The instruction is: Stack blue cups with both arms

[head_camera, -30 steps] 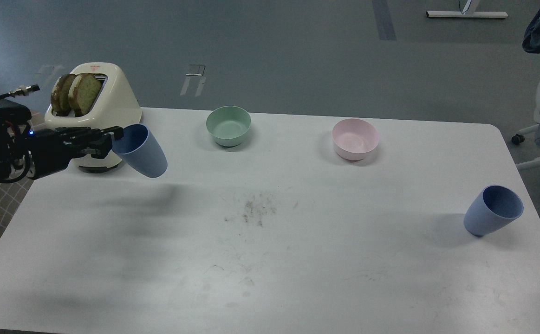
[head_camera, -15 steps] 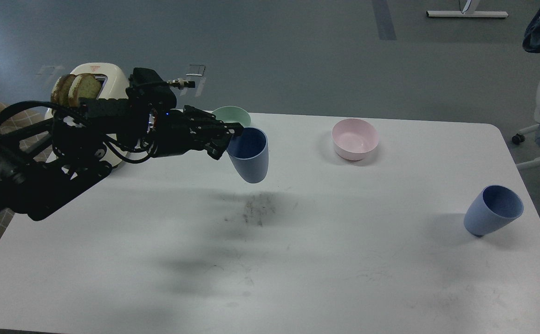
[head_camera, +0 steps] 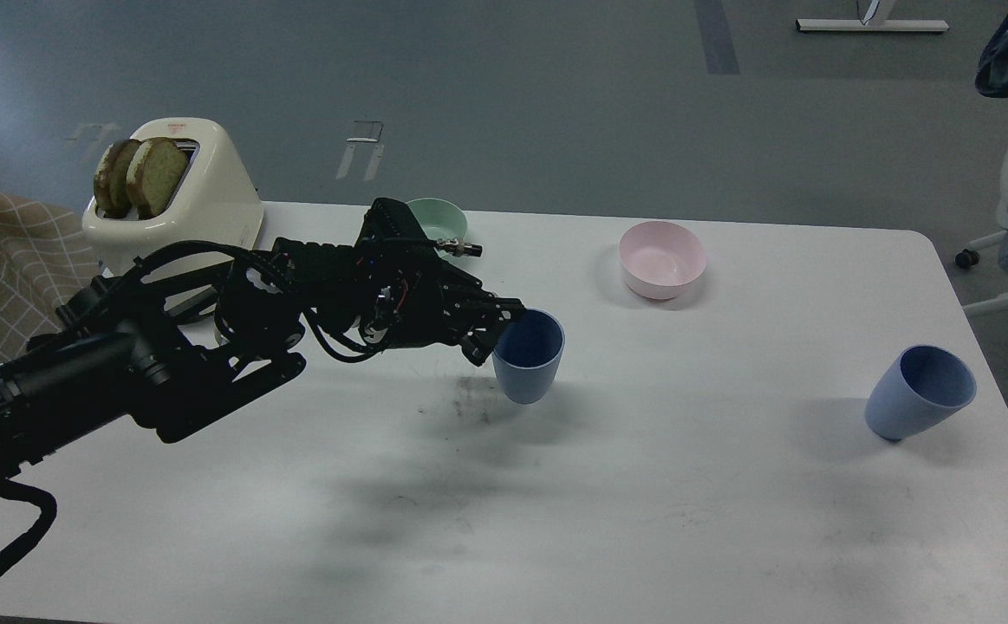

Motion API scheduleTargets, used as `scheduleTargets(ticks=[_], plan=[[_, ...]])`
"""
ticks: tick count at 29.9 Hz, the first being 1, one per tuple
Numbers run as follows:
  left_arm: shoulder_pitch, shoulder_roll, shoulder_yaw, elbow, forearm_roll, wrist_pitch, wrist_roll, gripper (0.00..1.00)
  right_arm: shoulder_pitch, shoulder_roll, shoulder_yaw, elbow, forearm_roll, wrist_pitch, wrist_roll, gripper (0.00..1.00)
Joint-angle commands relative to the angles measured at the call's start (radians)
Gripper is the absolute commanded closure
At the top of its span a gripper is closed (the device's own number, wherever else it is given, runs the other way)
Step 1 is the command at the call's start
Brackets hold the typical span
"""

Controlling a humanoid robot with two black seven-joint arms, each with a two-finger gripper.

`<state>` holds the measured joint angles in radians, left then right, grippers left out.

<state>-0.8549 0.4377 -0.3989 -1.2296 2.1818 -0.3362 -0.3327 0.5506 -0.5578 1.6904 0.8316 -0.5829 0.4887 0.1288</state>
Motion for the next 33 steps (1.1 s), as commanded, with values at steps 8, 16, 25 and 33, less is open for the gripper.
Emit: scheduleTargets(ticks=[8,16,25,33], plan=[[0.019,-0.004,0.000,0.022,0.000,-0.001,0.004,1.00,0.000,0.009,-0.003,0.004,0.000,0.000,0.000,0.00],[0.031,-0.005,-0.014,0.025,0.000,-0.001,0.008,0.95,-0.012,0.006,-0.003,0.006,0.000,0.000,0.000,0.00],[0.037,-0.013,-0.037,0.047,0.000,0.000,0.023,0.88,-0.023,0.002,-0.003,0.012,0.000,0.000,-0.002,0.00],[0.037,0.001,-0.086,0.044,-0.013,0.008,0.021,0.24,-0.031,0.001,-0.003,0.027,0.000,0.000,-0.003,0.00]])
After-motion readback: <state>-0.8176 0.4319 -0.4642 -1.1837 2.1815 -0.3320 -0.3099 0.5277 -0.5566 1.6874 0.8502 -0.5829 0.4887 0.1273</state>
